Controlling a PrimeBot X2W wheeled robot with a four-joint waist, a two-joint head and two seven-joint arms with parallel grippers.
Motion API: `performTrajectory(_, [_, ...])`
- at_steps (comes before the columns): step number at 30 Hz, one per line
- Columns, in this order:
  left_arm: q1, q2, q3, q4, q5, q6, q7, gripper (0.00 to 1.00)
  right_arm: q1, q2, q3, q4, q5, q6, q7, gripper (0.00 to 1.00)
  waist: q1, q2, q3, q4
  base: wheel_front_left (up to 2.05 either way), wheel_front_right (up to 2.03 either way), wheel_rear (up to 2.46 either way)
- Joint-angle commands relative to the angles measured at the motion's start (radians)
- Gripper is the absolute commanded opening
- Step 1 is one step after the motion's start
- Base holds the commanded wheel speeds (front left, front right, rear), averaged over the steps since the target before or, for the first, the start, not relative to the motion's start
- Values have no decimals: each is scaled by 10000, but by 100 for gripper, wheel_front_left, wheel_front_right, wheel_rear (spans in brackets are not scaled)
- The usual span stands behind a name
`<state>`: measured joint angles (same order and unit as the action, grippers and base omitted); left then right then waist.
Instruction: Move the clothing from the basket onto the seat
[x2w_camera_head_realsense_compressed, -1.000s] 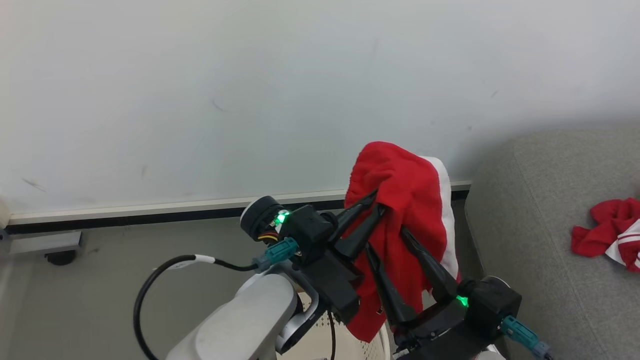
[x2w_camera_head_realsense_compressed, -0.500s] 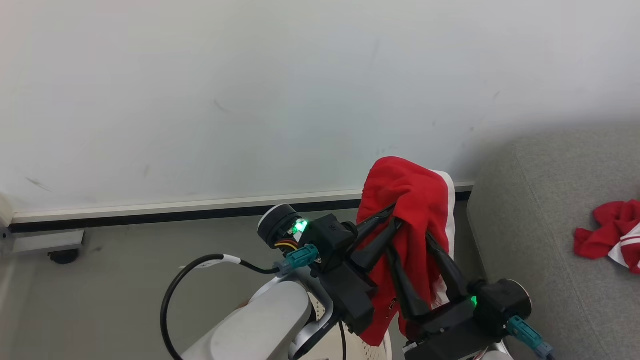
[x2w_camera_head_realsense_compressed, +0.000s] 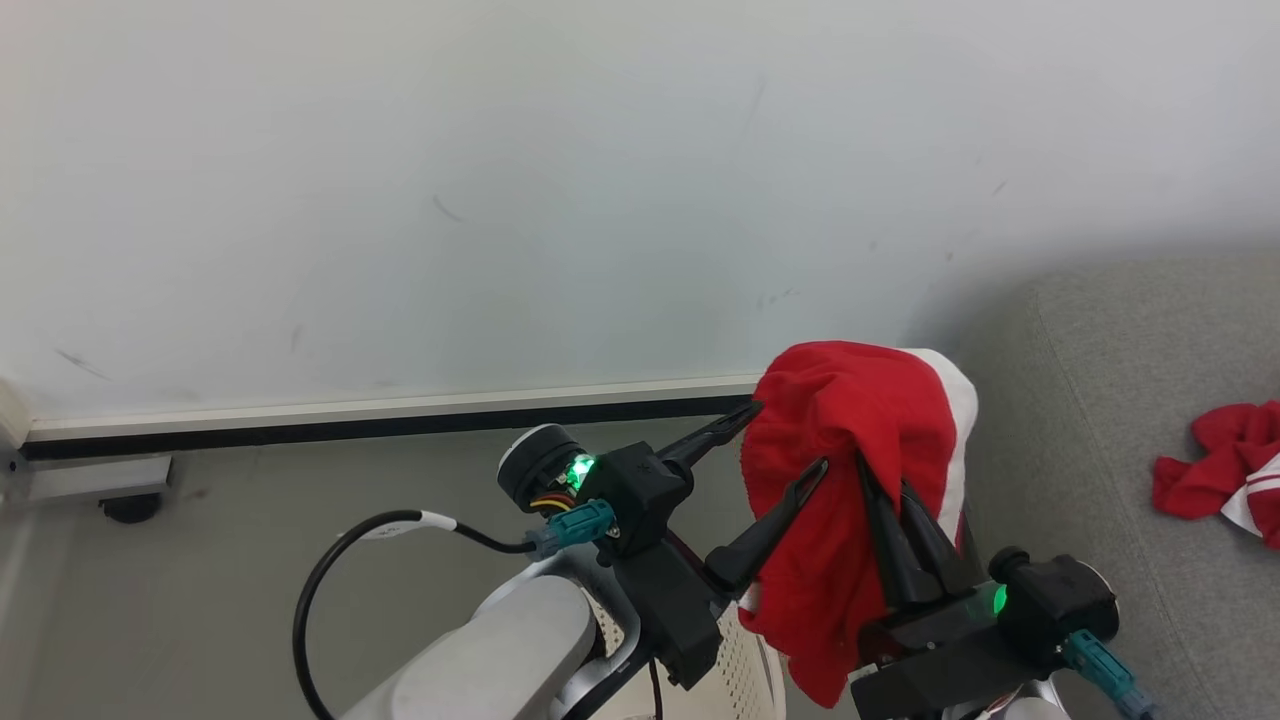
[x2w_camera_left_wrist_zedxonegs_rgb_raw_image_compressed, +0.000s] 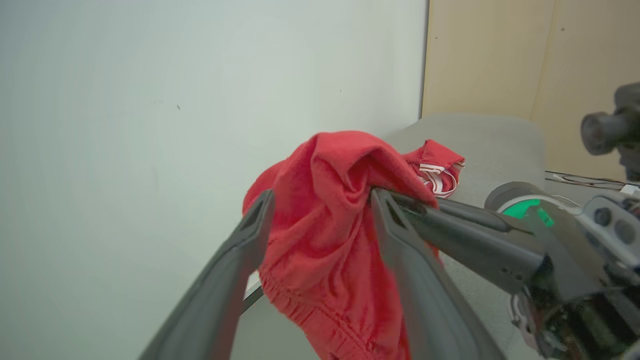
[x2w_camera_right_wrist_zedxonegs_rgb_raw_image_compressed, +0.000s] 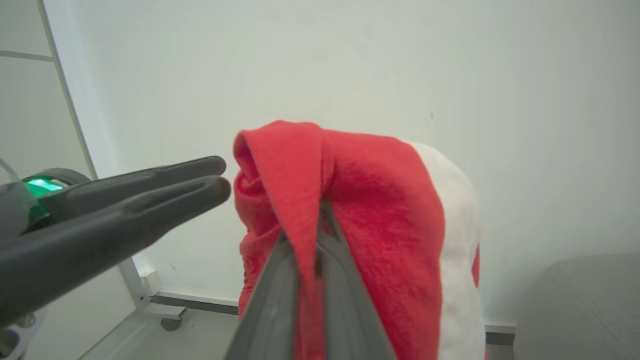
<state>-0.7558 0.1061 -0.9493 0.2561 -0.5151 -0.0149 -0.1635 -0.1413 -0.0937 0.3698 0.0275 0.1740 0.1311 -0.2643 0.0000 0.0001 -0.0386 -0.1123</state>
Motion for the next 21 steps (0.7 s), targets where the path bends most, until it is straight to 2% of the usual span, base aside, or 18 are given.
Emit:
performTrajectory(1, [210,109,-42,-96,-71,-18,48,100,106,28,-88,-62,-73,-3,-23,0,0,-1,-7,5,0,0,0])
performTrajectory(12, [420,509,-102,-668,-206,97,278,100,391,-24,-548,-305,-185,-3,-23,0,0,-1,18,3,0,0,0])
performTrajectory(16, [393,596,-125,-823,-166,149,305,100,407,15,-697,-455,-260,-3,-23,0,0,-1,152,-343,0,0,0])
performTrajectory(21, [305,624,-127,-967,-120,221,316,100,364,74,-726,-710,-284,-3,-23,0,0,-1,348,-1110,0,0,0])
